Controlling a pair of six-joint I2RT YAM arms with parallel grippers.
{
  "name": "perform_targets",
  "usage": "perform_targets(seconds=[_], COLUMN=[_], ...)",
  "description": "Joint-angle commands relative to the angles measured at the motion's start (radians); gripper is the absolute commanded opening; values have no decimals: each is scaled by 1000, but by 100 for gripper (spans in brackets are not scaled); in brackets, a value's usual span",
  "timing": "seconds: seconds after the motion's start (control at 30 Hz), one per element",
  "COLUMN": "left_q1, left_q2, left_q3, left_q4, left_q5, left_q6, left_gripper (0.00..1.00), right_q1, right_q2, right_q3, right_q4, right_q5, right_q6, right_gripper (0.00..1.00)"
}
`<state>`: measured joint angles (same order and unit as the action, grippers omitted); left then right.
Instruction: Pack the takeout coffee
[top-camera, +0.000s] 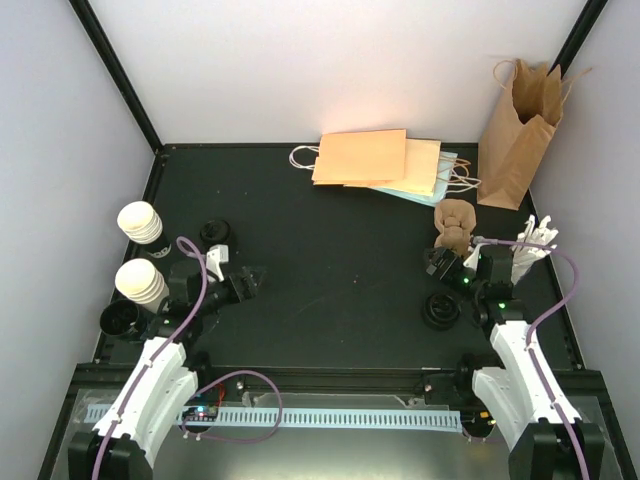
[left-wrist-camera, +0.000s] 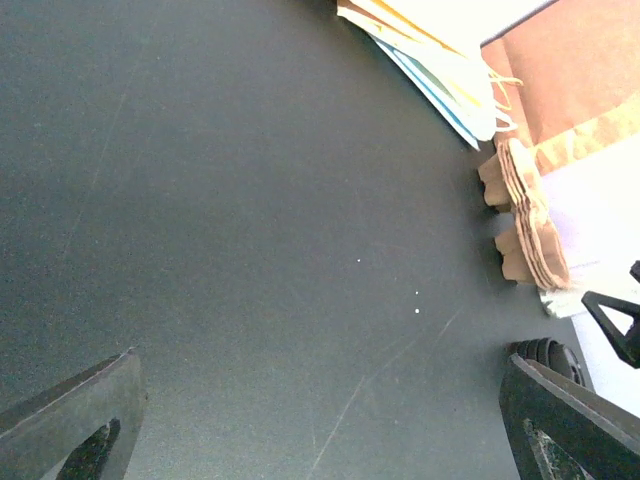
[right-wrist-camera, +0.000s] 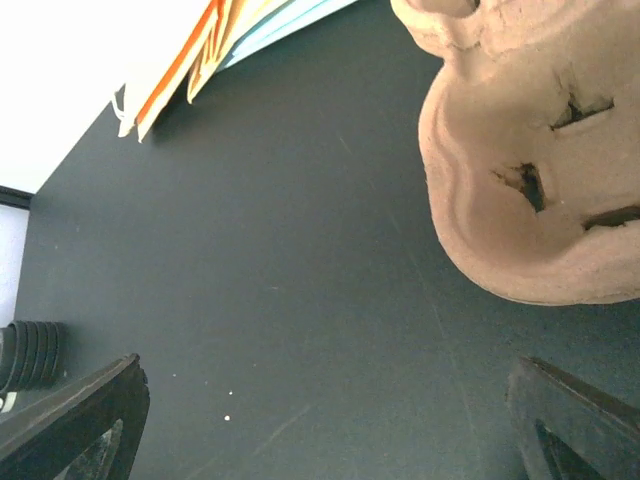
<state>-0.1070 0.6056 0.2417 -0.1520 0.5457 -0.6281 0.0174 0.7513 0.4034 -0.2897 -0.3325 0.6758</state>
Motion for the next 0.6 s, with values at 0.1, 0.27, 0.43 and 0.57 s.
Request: perform_targets(seconds=[0.1, 0.27, 0.43, 0.57], left_q1=[-4, -5, -4, -4], left_q2=[26, 45, 59, 62], left_q3=[11, 29, 49, 31], left_q4=[55, 68, 84, 142], left_q5=[37, 4, -86, -139], left_q6=[86, 145, 138, 159], left_gripper=[99, 99, 99, 99], right_q1=[4, 5, 5, 6], right_q2=[42, 85, 159, 251], right_q3=[61, 103, 154, 202], right_q4=[5, 10, 43, 86], right_q5=[17, 20, -15, -57], right_q6=[-34, -53, -70, -75], right_gripper=[100, 100, 100, 100])
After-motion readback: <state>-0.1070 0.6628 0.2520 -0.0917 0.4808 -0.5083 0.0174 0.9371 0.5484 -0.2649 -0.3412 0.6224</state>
